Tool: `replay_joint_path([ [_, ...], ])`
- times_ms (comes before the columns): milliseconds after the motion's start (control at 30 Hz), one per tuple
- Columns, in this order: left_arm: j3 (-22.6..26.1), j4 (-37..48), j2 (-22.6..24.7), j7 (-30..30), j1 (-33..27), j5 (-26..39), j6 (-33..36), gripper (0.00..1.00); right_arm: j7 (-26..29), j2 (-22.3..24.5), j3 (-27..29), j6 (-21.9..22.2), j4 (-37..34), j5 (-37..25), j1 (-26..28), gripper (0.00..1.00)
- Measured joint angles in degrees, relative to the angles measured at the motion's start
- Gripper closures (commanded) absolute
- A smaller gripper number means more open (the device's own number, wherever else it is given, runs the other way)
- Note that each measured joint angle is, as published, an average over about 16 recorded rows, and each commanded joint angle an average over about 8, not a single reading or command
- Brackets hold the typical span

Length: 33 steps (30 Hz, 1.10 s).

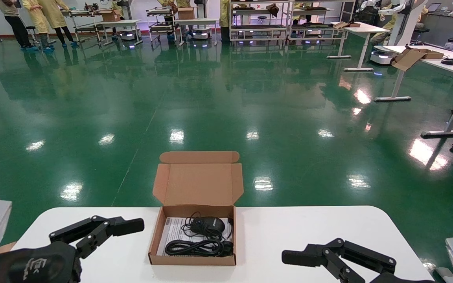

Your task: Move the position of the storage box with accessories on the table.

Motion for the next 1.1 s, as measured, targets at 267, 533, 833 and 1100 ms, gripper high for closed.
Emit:
replay_joint_path([
  [267,0.0,0.0,0.0,0.0,0.0,0.0,0.0,0.0,2.92,-3.0,-2.63,4.43,-0.79,-5.1,2.66,0.0],
  [533,0.0,0.0,0.0,0.0,0.0,0.0,0.0,0.0,8.65,-10.1,-8.05,10.5,-5.42,-14.04,9.13,0.0],
  [833,0.0,0.0,0.0,0.0,0.0,0.0,0.0,0.0,11.18,-22.26,-14.35,18.83,-17.95,-25.03,16.99,0.0],
  [1100,0.0,0.0,0.0,0.0,0.0,0.0,0.0,0.0,8.18,-34.28,-17.85,28.96,-32.65,-32.02,20.92,0.0],
])
